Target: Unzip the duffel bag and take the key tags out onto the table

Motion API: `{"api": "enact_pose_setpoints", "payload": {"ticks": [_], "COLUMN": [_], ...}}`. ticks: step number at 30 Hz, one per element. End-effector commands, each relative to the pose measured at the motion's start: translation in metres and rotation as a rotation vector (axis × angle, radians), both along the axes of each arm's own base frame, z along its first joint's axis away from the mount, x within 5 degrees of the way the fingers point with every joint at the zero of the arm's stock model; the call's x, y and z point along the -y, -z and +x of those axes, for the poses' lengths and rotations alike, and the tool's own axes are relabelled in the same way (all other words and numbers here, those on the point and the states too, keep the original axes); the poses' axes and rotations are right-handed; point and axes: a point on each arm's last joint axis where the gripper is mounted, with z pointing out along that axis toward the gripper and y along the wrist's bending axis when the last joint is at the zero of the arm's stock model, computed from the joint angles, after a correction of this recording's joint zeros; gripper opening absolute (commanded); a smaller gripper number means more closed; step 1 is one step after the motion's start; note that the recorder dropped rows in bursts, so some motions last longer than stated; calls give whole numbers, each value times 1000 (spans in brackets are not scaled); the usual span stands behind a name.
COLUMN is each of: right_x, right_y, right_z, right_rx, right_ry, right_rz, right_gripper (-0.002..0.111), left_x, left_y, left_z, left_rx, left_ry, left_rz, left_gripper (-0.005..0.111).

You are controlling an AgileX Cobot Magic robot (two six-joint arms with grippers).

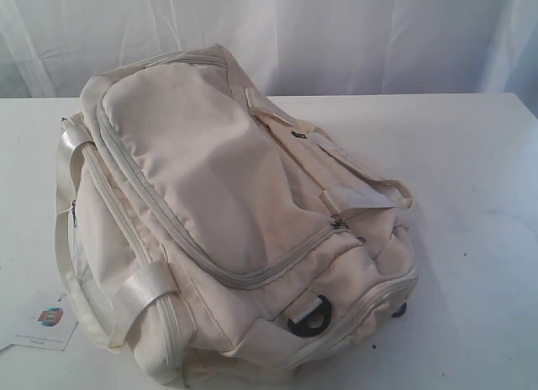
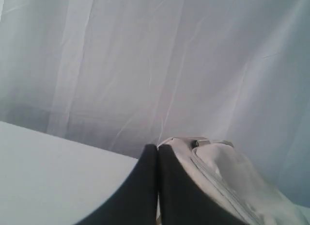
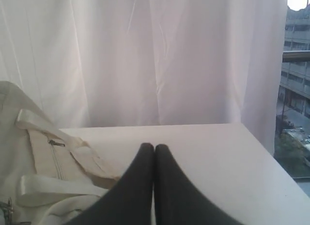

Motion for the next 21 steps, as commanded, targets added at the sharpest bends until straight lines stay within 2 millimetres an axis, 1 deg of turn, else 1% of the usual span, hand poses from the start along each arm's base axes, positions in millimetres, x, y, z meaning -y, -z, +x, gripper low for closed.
{"api": "enact_pose_setpoints", "payload": {"ticks": [1, 4, 7, 9, 10, 11, 12, 13, 14, 16, 18, 21], "right_x": [0, 0, 0, 0, 0, 0, 0, 0, 0, 0, 0, 0], "right_y": [-4, -6, -12, -16, -16, -16, -15, -14, -10, 0, 1, -4], "right_z": [-1, -1, -2, -3, -3, -3, -3, -3, -2, 0, -1, 1], "right_rx": [23, 27, 90, 130, 131, 121, 115, 96, 53, -74, -132, -170], "right_ry": [-16, -30, -46, -54, -58, -59, -59, -56, -50, -29, -19, -13], "right_rz": [147, 246, 287, 301, 317, 331, 335, 334, 341, 359, 375, 387], "right_gripper": [0, 0, 0, 0, 0, 0, 0, 0, 0, 0, 0, 0], "left_x": [1, 3, 6, 13, 20, 25, 32, 40, 46, 54, 58, 62], "left_y": [-21, -32, -39, -41, -45, -46, -49, -52, -55, -60, -64, -70], "left_z": [-1, 2, 6, 10, 12, 14, 16, 20, 22, 29, 35, 46], "left_rx": [-175, -306, -435, -515, -535, -559, -559, -563, -554, -546, -558, -588], "left_ry": [18, 27, 64, 147, 227, 303, 385, 484, 558, 679, 743, 811], "left_rz": [-9, 29, 107, 197, 222, 285, 299, 352, 355, 388, 403, 434], "left_gripper": [0, 0, 0, 0, 0, 0, 0, 0, 0, 0, 0, 0]}}
